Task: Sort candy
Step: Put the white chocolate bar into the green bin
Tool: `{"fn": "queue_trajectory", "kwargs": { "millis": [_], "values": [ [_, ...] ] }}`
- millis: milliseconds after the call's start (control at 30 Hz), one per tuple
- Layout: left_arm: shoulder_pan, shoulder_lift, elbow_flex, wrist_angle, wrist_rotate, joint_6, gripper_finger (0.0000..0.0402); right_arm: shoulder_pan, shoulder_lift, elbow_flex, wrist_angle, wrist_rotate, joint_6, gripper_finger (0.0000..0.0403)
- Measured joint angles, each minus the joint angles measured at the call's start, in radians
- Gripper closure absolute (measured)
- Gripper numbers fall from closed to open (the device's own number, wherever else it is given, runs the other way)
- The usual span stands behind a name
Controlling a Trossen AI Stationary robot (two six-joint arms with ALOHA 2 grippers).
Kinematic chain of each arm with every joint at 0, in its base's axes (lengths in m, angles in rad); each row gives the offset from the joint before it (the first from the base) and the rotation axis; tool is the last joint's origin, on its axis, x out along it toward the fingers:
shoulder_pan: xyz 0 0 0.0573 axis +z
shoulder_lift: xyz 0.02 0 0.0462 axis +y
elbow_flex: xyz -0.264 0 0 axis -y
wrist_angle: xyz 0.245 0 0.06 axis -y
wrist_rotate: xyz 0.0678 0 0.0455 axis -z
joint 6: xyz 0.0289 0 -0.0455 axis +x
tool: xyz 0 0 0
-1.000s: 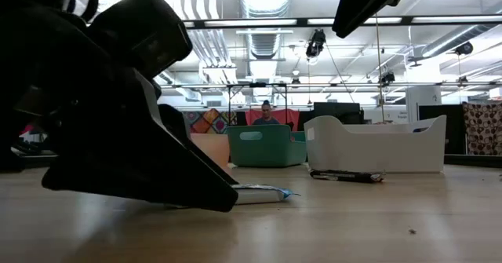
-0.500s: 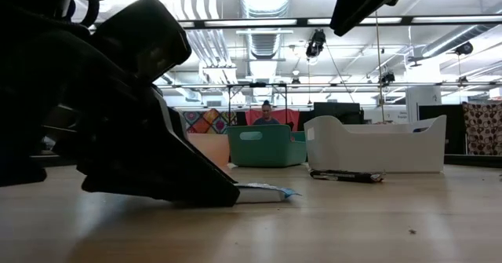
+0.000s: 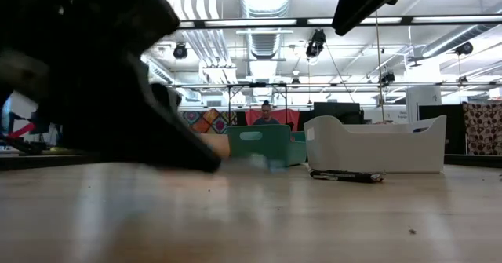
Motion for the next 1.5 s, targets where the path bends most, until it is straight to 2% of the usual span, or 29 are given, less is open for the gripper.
{"fn": "queue_trajectory", "kwargs": {
  "millis": [367,567,733,1000,1200,1333,1500],
  "values": [
    [0.081,-0.295,-0.106,0.005,-0.02,0.151,0.03,0.006,-0.003,0.002,-0.004,-0.01,0.019,0.0271],
    [0.204,-0.45,-0.138,0.009,-0.02,0.267,0.03,0.006,-0.003,0.003,-0.004,-0.01,0.021,0.0271],
    [0.344,-0.515,-0.143,0.007,0.008,0.321,0.03,0.006,-0.004,0.003,-0.01,-0.01,0.021,0.0271],
    [0.582,-0.518,-0.136,0.006,0.035,0.305,0.03,0.006,-0.004,0.003,-0.01,-0.002,0.021,0.0271],
    [0.742,-0.491,-0.135,0.067,0.035,0.288,0.03,0.0,-0.004,0.003,-0.02,0.024,-0.008,0.0271],
    [0.821,-0.442,-0.13,0.111,0.037,0.284,0.03,-0.009,-0.004,0.003,-0.039,0.094,-0.012,0.0271],
    [0.87,-0.344,-0.075,0.127,0.11,0.295,0.03,-0.031,-0.004,0.002,-0.059,0.112,-0.013,0.0271]
  ]
}}
